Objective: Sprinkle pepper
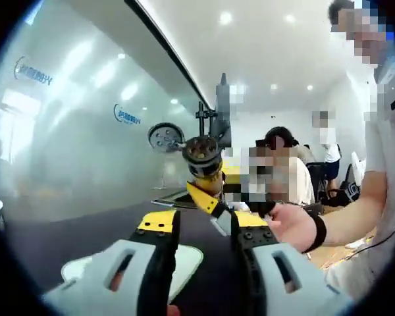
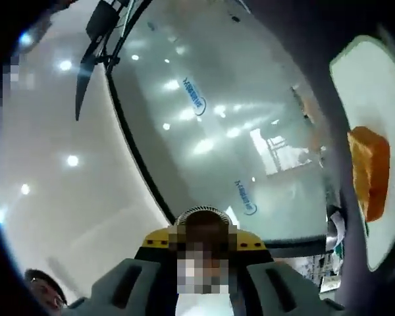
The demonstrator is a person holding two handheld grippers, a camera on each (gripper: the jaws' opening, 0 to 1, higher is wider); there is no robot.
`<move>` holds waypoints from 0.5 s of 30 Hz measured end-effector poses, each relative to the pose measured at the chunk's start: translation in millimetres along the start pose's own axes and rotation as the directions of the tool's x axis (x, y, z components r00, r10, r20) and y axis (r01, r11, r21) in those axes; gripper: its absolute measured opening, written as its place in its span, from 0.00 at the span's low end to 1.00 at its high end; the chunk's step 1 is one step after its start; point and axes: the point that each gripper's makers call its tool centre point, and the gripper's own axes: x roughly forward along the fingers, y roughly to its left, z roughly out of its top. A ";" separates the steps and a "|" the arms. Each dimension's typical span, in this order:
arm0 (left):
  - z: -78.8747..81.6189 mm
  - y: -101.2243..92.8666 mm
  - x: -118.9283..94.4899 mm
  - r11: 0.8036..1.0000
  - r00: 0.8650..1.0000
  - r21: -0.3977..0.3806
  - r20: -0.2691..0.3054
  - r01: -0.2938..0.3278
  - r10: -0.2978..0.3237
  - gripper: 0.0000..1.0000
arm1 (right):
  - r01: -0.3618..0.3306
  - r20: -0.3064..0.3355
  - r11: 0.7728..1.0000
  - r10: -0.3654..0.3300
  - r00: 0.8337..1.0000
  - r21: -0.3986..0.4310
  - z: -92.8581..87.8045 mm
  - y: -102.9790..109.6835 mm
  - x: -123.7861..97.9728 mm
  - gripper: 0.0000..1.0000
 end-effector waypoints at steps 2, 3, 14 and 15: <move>-11.1 -3.2 -9.6 1.000 1.000 -0.014 -0.013 -0.008 0.008 0.23 | 0.036 -0.009 0.993 -0.037 0.999 -0.109 12.2 0.2 5.4 0.22; -15.9 -5.1 -14.3 1.000 1.000 -0.019 -0.018 -0.011 0.011 0.23 | 0.045 -0.012 0.988 -0.047 0.999 -0.146 16.9 3.3 8.0 0.22; -53.2 -3.3 -51.0 0.984 0.995 -0.154 0.021 -0.094 0.098 0.22 | 0.113 -0.060 0.824 -0.175 0.983 -0.555 63.2 17.3 41.4 0.21; -55.9 2.8 -52.8 0.980 0.992 -0.156 0.006 -0.126 0.128 0.21 | 0.123 -0.065 0.801 -0.198 0.978 -0.586 63.7 16.6 45.0 0.21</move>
